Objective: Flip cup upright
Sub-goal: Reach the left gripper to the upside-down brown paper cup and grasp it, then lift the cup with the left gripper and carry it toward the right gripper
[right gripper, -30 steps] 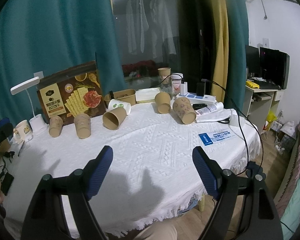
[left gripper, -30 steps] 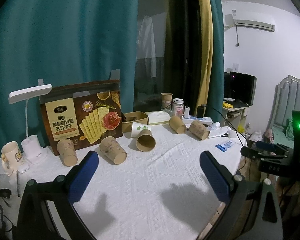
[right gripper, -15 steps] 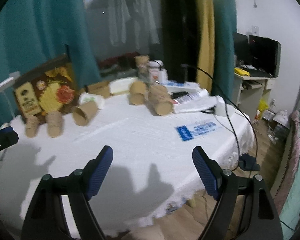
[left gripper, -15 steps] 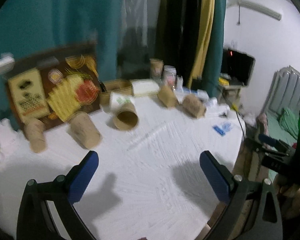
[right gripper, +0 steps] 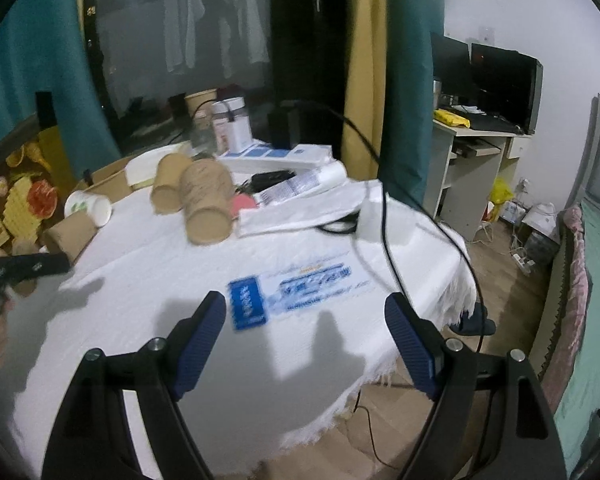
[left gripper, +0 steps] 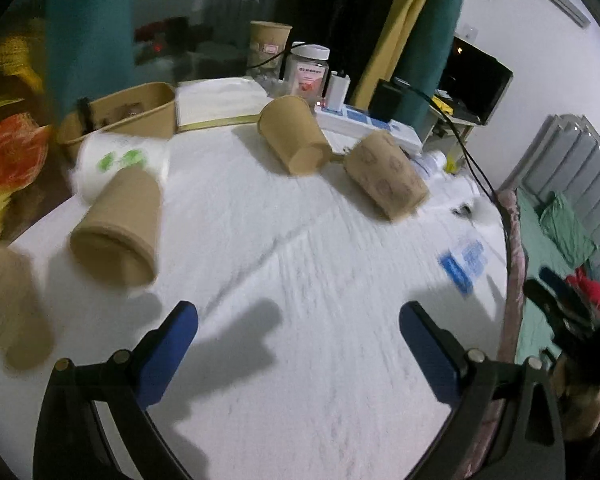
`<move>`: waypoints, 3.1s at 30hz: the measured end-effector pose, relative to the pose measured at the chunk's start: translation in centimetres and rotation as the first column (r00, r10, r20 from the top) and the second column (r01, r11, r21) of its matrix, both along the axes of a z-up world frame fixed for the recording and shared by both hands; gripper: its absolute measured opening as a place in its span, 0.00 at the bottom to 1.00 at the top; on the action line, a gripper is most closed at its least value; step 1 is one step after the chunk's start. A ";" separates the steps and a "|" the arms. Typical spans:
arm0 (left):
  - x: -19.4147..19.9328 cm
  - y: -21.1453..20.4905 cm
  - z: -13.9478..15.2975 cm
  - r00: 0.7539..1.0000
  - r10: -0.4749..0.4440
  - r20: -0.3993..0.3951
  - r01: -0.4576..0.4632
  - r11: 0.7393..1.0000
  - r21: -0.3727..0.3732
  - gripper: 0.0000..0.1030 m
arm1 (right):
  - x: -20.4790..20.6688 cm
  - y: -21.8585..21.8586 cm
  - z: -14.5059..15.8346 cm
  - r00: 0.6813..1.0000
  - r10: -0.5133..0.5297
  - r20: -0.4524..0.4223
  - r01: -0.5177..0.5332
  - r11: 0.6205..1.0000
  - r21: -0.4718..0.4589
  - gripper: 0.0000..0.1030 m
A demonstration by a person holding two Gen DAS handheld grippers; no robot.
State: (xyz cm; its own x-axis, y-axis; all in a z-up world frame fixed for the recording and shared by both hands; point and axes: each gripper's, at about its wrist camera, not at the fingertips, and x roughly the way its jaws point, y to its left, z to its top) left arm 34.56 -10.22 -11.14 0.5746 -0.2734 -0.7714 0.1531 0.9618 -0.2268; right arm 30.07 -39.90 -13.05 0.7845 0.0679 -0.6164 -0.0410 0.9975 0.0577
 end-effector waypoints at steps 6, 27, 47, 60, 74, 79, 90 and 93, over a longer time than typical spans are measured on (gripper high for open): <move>8.3 -0.3 -0.8 0.999 0.052 0.006 -0.052 0.999 -0.013 0.90 | 3.5 -1.3 -1.3 1.000 -0.012 -0.019 0.013 1.000 0.025 0.78; 19.3 -1.4 -4.1 0.993 0.063 -0.101 -0.079 0.984 -0.162 0.59 | 4.3 -0.8 -1.2 0.999 -0.047 -0.017 0.049 0.994 0.102 0.78; -2.6 6.2 1.3 0.999 0.030 -0.012 -0.032 0.970 -0.242 0.58 | -6.1 8.2 2.4 0.998 0.057 0.033 -0.060 0.992 0.115 0.78; -18.9 8.9 -3.5 0.984 0.088 -0.155 -0.137 0.930 -0.341 0.59 | -13.2 13.1 -1.0 0.978 0.199 -0.069 -0.186 0.969 0.162 0.77; -19.3 7.9 -6.2 0.978 0.070 -0.198 -0.130 0.942 -0.311 0.68 | -10.9 13.1 -2.4 0.958 0.243 -0.155 -0.219 0.964 0.153 0.77; -19.4 8.1 -5.9 0.982 0.057 -0.183 -0.117 0.934 -0.339 0.76 | -10.3 13.6 -2.0 0.946 0.272 -0.175 -0.245 0.956 0.159 0.77; -22.3 11.1 -2.7 0.995 0.073 -0.071 -0.094 0.932 -0.351 0.76 | -9.4 16.9 -0.5 0.843 0.468 -0.265 -0.410 0.878 0.249 0.78; -23.7 12.6 -2.1 0.994 0.103 -0.040 -0.110 0.936 -0.334 0.76 | -9.1 18.9 -0.2 0.785 0.544 -0.298 -0.461 0.833 0.306 0.78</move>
